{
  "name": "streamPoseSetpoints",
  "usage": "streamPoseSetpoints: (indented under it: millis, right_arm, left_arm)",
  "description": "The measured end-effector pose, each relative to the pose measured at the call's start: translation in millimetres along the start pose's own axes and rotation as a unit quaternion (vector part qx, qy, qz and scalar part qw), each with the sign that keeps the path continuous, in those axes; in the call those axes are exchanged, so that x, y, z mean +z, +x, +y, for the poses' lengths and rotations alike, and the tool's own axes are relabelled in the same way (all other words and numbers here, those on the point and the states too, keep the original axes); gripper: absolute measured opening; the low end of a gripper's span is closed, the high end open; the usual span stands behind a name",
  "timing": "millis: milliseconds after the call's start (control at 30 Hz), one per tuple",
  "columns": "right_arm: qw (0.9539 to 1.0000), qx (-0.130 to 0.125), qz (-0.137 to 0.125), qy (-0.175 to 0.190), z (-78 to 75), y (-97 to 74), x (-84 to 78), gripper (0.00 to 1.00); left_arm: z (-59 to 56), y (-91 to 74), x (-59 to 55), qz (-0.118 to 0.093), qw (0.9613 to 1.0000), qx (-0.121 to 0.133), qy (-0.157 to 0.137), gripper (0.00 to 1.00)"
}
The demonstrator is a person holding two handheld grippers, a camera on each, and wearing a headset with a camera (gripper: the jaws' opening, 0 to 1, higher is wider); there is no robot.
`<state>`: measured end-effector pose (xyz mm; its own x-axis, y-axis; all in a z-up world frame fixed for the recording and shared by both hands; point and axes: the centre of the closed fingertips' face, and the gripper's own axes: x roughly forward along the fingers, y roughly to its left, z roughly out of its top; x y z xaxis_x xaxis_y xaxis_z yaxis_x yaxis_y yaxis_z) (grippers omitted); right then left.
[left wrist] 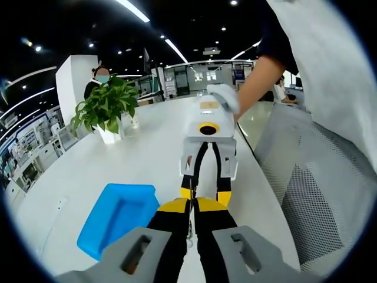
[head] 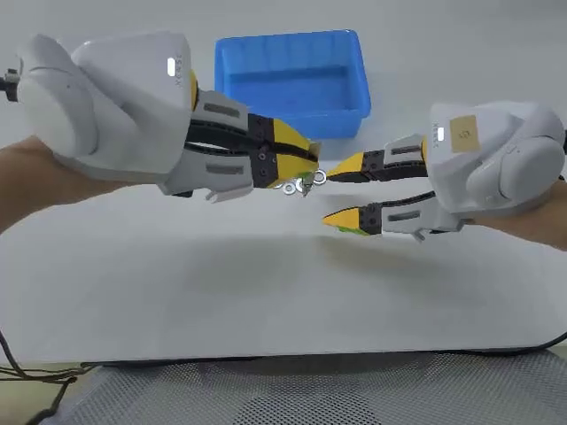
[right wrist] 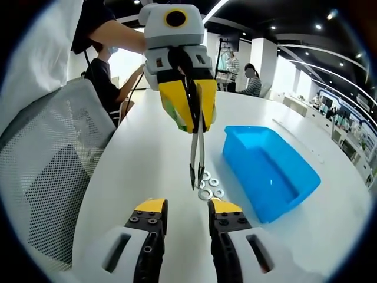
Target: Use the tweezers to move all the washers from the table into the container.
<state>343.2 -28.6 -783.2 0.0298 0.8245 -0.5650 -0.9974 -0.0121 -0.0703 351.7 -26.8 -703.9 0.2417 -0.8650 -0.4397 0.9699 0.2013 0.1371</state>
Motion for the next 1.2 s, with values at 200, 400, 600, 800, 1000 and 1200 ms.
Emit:
streamPoseSetpoints:
  millis: [200,400,600,800,1000,1200]
  right_arm:
    - [1.0000,-0.001,-0.002,0.009,-2.8,-1.0,-3.0,0.33]
    - [0.9999,-0.006,-0.002,0.012,-5.2,-0.4,-4.1,0.41]
    - [0.9999,-0.005,-0.002,0.015,-4.6,-0.3,-6.4,0.49]
    - [0.9997,-0.001,-0.006,0.026,-2.8,-2.0,-4.5,0.61]
    - [0.9994,-0.005,-0.009,0.032,-4.1,-5.4,-4.0,0.65]
    - [0.9992,-0.012,-0.008,0.036,-6.2,-9.8,-6.4,0.66]
  left_arm:
    - [2.6,1.5,-2.2,-0.001,1.0000,-0.001,0.002,0.06]
    - [1.4,4.6,-6.2,0.005,1.0000,-0.006,0.004,0.06]
    - [5.0,7.0,-4.7,-0.002,1.0000,0.000,0.001,0.06]
    - [5.8,8.3,-6.3,-0.003,1.0000,-0.002,-0.003,0.06]
    - [5.5,6.6,-6.8,-0.003,0.9999,-0.002,-0.013,0.06]
    - [5.4,4.6,-6.5,-0.007,0.9998,0.002,-0.021,0.06]
